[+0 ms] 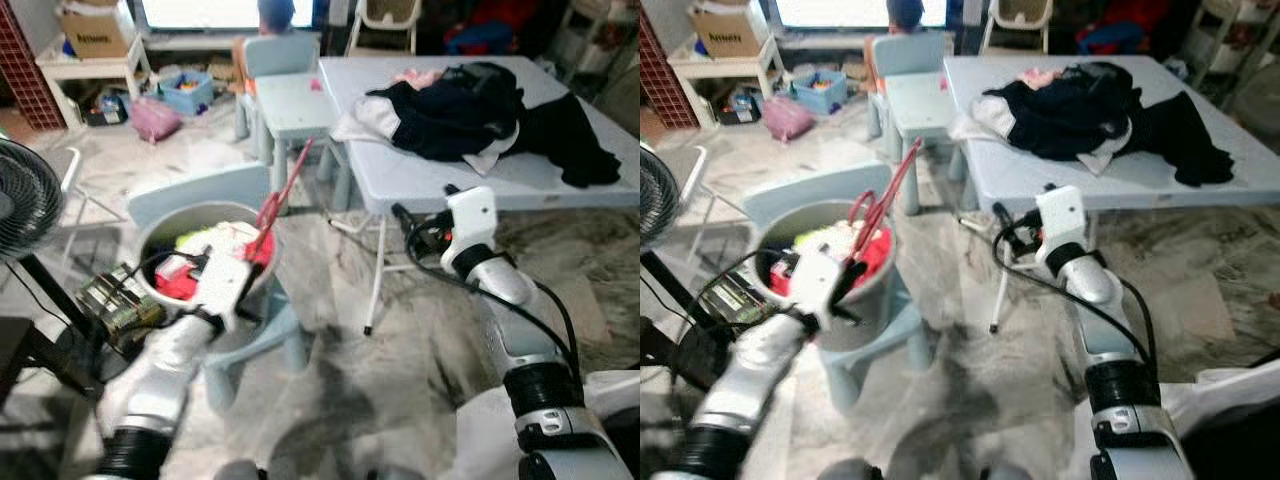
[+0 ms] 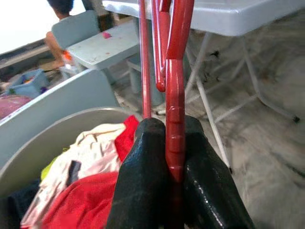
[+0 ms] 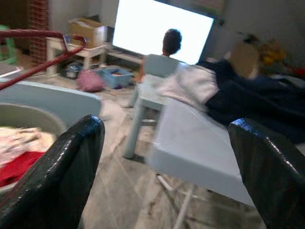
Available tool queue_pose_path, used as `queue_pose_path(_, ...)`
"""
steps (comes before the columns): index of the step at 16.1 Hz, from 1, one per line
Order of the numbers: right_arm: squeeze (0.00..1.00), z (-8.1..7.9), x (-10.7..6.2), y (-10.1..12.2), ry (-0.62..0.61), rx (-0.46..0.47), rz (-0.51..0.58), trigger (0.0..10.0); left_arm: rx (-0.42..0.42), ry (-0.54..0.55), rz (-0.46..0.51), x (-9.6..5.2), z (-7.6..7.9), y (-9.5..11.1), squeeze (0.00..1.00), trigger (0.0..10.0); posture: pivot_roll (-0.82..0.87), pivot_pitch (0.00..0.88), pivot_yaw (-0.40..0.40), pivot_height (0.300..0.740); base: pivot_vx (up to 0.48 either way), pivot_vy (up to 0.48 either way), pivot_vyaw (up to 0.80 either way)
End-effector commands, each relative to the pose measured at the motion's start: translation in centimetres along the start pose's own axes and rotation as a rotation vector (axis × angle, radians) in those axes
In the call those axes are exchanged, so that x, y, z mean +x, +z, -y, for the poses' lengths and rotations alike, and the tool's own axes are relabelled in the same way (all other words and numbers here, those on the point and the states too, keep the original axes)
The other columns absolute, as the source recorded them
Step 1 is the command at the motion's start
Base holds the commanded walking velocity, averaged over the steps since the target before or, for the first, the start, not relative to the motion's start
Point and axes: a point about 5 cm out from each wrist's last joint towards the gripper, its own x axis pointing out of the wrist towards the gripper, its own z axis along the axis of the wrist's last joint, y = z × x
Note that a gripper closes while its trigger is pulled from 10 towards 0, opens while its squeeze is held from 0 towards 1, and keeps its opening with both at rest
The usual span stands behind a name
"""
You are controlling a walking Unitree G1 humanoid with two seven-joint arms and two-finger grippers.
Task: Hang hanger
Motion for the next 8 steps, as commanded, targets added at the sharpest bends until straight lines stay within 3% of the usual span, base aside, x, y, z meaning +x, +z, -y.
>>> queue_pose_path(1,0.00,0.5,-0.5,0.2,0.074,-0.078,0.001,10.0,-0.002,-0.097,-0.039,-0.2,0.4,-0.6,0.00,10.0,-0.02,0.000,-0.007,0.740,0.000,0.000,0.00)
queue_pose_path(3,0.00,0.3,-1.3,0.1,0.248,-0.144,-0.009,10.0,0.051,-0.232,-0.109,-1.1,0.3,-1.8,0.00,10.0,-0.02,0.000,-0.008,0.740,0.000,0.000,0.00)
queue_pose_path(5,0.00,0.3,-2.8,-0.5,0.509,-0.284,-0.093,10.0,0.065,-0.382,-0.159,-2.5,0.2,-2.5,0.00,10.0,-0.02,0.000,-0.005,0.740,0.000,0.000,0.00)
queue_pose_path(8,0.00,1.1,-5.2,-1.5,0.811,-0.385,-0.268,10.0,0.101,-0.618,-0.238,-4.1,0.9,-3.6,0.00,10.0,-0.03,0.000,-0.004,0.740,0.000,0.000,0.00)
